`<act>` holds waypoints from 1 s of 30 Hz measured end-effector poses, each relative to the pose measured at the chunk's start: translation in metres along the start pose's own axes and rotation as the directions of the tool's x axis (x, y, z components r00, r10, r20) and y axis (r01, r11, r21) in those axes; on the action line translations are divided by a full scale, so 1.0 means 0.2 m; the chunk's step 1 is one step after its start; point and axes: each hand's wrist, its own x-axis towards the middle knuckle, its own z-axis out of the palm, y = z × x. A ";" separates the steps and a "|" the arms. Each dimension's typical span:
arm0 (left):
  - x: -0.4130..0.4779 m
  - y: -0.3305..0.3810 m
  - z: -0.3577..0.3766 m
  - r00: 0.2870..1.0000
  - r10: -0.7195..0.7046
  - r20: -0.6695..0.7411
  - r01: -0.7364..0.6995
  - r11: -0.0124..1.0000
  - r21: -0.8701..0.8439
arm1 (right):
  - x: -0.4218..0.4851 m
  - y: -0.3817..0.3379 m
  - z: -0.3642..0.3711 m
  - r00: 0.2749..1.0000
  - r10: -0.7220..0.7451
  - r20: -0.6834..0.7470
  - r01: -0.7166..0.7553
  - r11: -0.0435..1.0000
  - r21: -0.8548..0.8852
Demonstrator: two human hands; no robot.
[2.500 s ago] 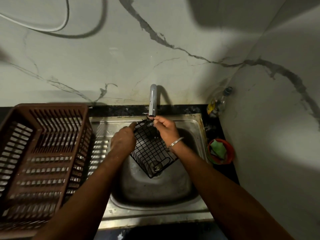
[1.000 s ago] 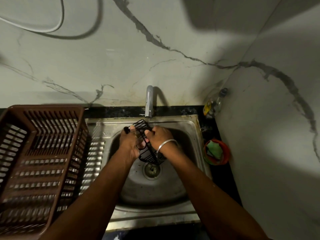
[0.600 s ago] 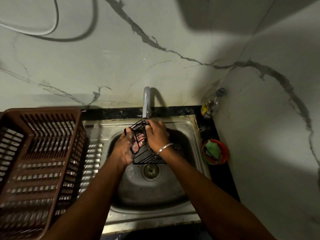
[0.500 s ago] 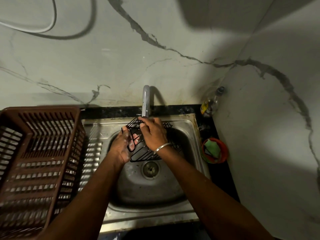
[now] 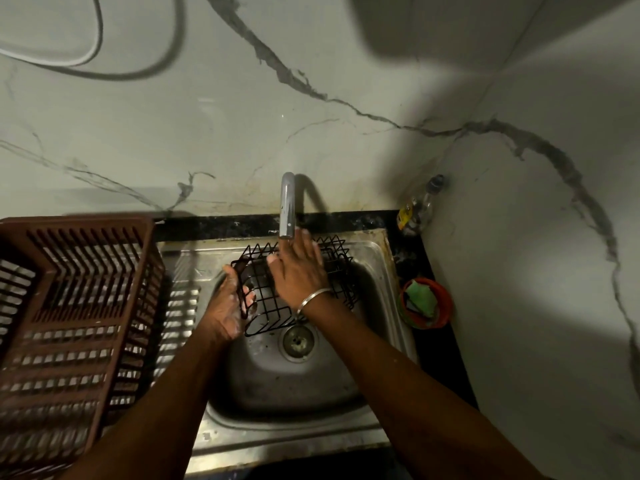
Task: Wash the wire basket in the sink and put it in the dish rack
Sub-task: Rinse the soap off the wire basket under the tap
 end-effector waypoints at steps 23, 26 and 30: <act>-0.06 0.06 -0.15 1.000 -0.019 0.008 0.019 0.993 -0.114 | -0.09 -0.02 0.06 0.982 -0.172 -0.083 0.152 0.966 -0.208; -0.08 0.07 -0.14 1.000 0.006 0.010 -0.005 0.992 -0.122 | -0.09 -0.01 0.06 0.964 -0.258 -0.058 0.238 0.943 -0.233; -0.03 0.05 -0.15 0.999 0.035 -0.015 -0.036 0.994 -0.100 | -0.08 0.01 0.04 0.993 -0.045 -0.109 0.025 0.983 -0.180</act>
